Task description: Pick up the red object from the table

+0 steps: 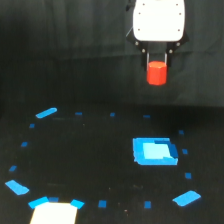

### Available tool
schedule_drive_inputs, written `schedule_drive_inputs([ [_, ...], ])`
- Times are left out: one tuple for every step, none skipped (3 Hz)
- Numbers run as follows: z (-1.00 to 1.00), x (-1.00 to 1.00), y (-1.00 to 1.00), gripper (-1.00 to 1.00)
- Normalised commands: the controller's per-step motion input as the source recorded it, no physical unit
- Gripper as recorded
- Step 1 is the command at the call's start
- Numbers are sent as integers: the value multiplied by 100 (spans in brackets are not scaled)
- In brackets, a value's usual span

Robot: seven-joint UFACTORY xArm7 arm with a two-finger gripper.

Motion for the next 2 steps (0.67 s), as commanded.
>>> schedule_drive_inputs([
  [-100,-37,7,-100],
  [-82,-24,-63,-100],
])
